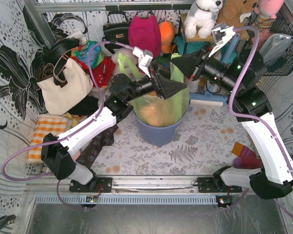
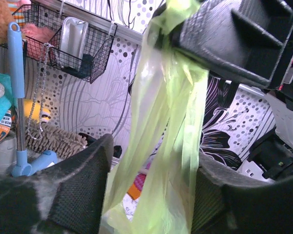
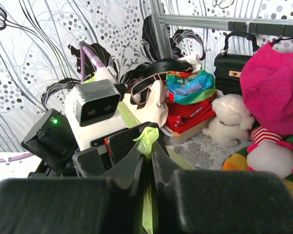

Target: Tie the trash bag

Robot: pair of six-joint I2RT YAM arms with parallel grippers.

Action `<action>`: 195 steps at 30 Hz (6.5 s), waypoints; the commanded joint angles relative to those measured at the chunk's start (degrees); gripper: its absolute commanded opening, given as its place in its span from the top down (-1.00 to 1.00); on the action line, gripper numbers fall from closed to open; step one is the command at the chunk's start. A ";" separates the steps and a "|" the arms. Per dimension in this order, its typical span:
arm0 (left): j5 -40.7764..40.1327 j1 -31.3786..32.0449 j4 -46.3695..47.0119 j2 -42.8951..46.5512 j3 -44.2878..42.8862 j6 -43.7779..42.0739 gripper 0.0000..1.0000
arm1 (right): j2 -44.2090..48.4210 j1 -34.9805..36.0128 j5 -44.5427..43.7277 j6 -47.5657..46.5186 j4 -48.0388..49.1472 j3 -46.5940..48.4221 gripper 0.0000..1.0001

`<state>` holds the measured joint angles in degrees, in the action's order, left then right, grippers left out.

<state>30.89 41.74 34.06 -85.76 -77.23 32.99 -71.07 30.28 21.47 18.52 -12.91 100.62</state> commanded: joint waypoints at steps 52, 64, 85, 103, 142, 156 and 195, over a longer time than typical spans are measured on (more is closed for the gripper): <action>-7.31 3.00 -2.38 8.52 -0.99 -1.01 -0.56 | 7.12 0.08 6.99 1.92 8.62 -8.40 1.00; -5.05 3.26 -6.91 4.44 -7.49 -1.93 -0.27 | 7.19 0.11 7.60 2.94 10.30 -8.57 1.00; -5.58 3.53 -4.77 6.13 0.08 -4.18 -0.65 | 8.30 0.05 6.32 3.69 12.05 -8.07 1.00; -2.67 3.53 -1.91 5.16 -1.46 -3.54 0.79 | 9.14 0.10 6.82 3.00 11.95 -10.01 0.32; -9.24 3.44 -8.54 10.63 -4.50 0.38 -0.66 | 16.26 0.08 12.33 -4.27 17.52 -23.85 1.00; -8.04 3.44 -13.67 7.01 -10.55 2.89 -0.16 | 16.40 0.09 12.22 -4.46 16.85 -23.89 1.00; 0.26 3.51 10.86 18.93 15.03 3.73 1.00 | -11.93 1.56 9.84 5.89 4.46 11.91 -0.51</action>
<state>29.93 44.97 39.48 -67.68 -63.20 36.36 -81.19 30.46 32.12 23.59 -4.49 107.31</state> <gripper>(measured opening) 0.010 0.706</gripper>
